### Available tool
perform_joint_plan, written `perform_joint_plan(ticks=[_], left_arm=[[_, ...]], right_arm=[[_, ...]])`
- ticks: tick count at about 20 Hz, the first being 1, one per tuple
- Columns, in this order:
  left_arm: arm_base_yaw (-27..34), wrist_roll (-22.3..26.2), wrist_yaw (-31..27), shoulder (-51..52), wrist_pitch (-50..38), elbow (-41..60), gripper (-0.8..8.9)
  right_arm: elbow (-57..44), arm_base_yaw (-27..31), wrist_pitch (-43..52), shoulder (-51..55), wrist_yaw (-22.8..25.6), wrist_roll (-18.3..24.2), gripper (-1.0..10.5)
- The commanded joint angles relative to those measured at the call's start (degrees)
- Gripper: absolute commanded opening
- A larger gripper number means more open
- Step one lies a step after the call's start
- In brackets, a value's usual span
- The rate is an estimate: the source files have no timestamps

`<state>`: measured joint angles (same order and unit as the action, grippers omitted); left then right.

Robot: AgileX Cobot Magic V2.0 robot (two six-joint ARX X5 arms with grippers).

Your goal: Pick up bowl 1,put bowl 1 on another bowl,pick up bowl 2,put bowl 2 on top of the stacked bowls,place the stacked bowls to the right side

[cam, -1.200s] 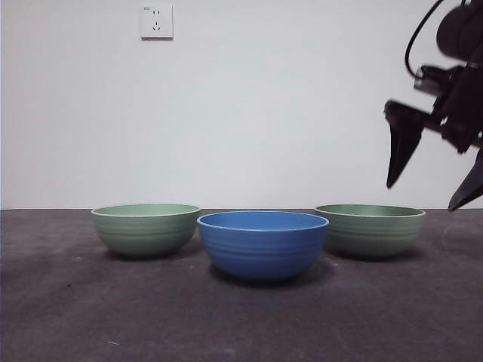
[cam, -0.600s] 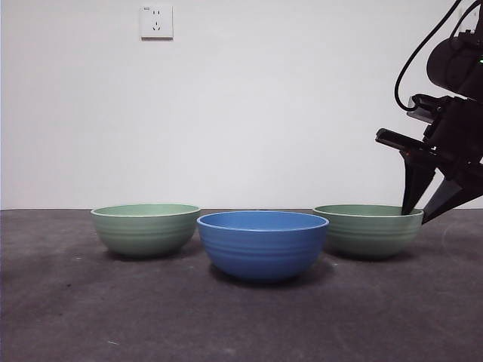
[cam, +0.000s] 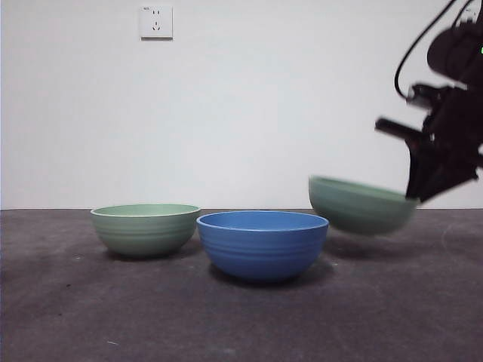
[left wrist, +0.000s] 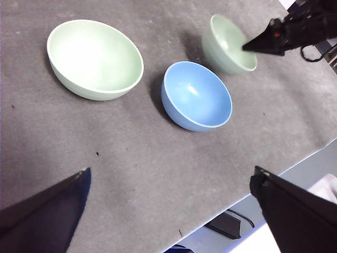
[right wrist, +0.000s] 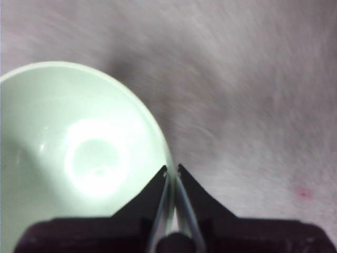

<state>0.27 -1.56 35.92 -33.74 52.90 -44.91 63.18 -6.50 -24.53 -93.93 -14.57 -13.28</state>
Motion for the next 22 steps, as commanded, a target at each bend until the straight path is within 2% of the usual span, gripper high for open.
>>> perform_joint_plan(ticks=[1,6,9,11,15,22], left_arm=[[0.02,0.13,0.11,0.02,-0.11,-0.20,5.96],[0.02,0.28,0.11,0.02,-0.04,-0.20,5.96],[0.02,0.31,0.13,0.02,0.09,-0.20,5.95],[0.02,0.33,0.11,0.02,0.33,-0.20,5.95],[0.00,0.33,0.13,0.02,0.33,-0.20,5.95],[-0.70,0.33,0.07,0.00,0.33,-0.20,5.95]], right_arm=[[0.35,-2.10,-0.48,5.33,-0.50,-0.20,-0.1],[5.55,-11.39,-8.68,8.33,0.17,2.69,-0.1],[5.68,-17.33,-7.91,7.48,4.81,2.69,-0.1],[5.68,-19.78,-8.31,5.42,5.88,2.64,-0.1],[5.68,-22.60,-8.31,0.79,9.11,2.64,-0.1],[5.68,-23.23,-8.57,-3.93,10.25,2.73,-0.1]])
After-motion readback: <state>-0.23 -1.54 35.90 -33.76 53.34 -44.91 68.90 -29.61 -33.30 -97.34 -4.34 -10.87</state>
